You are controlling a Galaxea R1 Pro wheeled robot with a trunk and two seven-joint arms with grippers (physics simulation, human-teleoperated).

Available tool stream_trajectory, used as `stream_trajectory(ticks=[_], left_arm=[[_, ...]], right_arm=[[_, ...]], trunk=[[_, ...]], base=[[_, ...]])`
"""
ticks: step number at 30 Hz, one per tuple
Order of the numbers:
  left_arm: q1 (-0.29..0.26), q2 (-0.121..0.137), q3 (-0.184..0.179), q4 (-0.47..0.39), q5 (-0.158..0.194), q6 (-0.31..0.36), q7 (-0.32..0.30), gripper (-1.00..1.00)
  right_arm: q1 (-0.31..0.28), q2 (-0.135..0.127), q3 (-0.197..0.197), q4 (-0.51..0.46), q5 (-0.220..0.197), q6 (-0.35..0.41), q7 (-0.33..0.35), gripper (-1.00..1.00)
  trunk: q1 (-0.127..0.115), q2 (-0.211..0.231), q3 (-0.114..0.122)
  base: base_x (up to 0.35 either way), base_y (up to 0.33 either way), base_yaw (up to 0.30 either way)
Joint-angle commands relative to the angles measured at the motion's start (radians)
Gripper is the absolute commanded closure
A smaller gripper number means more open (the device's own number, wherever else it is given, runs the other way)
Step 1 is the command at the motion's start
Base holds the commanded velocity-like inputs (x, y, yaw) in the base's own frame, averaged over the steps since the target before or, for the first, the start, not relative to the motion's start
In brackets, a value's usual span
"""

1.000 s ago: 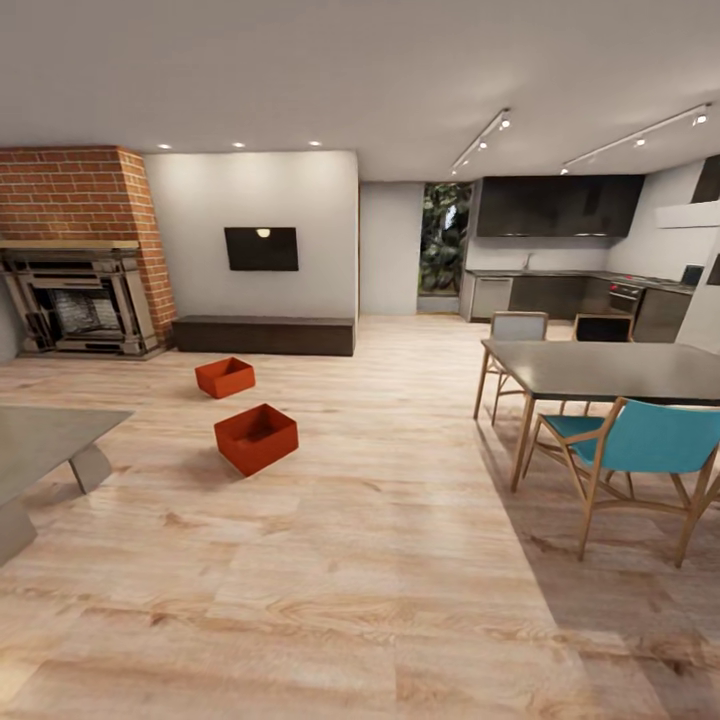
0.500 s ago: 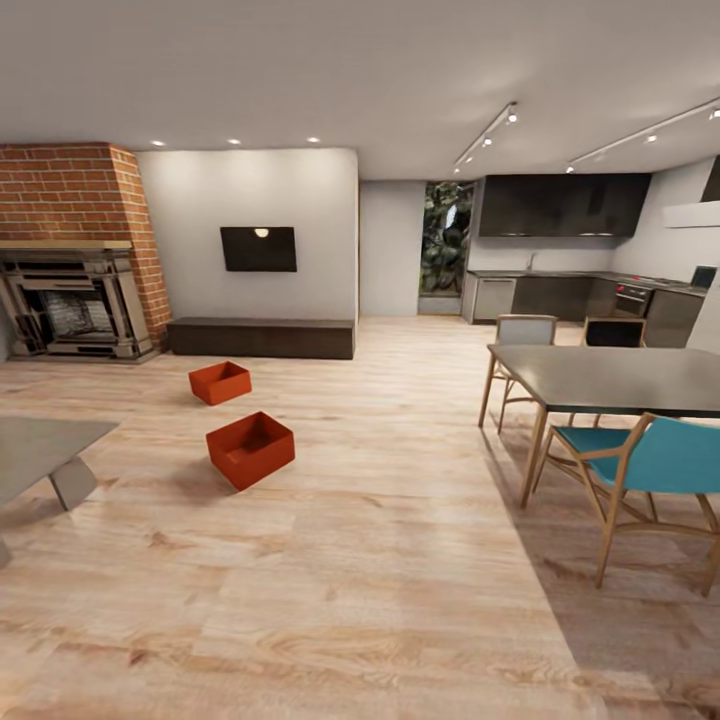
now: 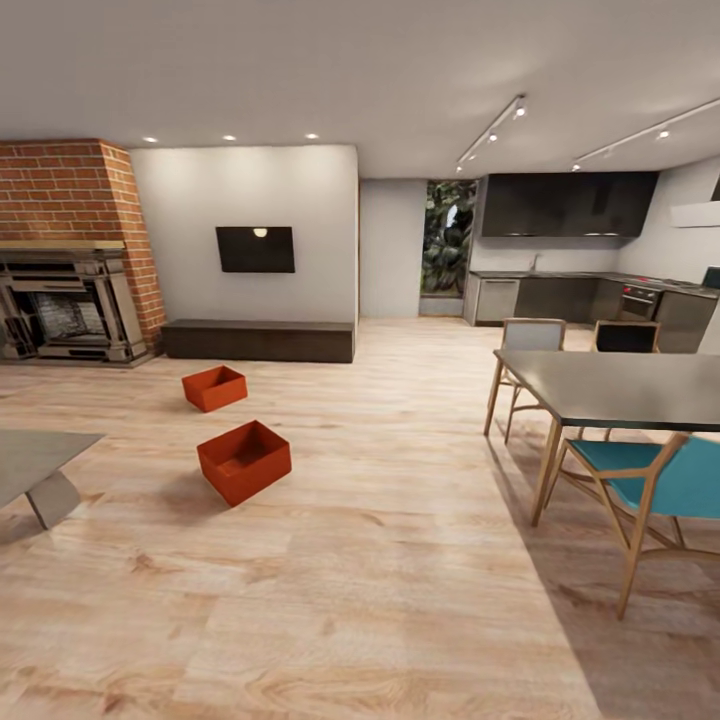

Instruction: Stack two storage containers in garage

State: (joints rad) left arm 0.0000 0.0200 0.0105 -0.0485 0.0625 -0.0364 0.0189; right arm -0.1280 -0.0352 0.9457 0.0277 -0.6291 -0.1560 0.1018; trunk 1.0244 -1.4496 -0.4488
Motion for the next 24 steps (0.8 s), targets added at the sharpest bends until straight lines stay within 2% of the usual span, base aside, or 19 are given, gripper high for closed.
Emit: stream_trajectory(ticks=[1, 24], left_arm=[[0.0, 0.0, 0.0, -0.001, 0.007, -0.002, 0.001, -1.0], [0.0, 0.0, 0.0, -0.001, 0.007, -0.003, 0.001, -1.0]], right_arm=[[-0.001, 0.0, 0.007, 0.003, -0.011, -0.005, 0.007, -1.0], [-0.001, 0.0, 0.006, 0.003, -0.011, -0.005, 0.007, -1.0]], trunk=[[0.001, 0.0, -0.001], [0.001, 0.0, -0.001]], base=[[0.324, 0.0, 0.0], [0.324, 0.0, 0.0]])
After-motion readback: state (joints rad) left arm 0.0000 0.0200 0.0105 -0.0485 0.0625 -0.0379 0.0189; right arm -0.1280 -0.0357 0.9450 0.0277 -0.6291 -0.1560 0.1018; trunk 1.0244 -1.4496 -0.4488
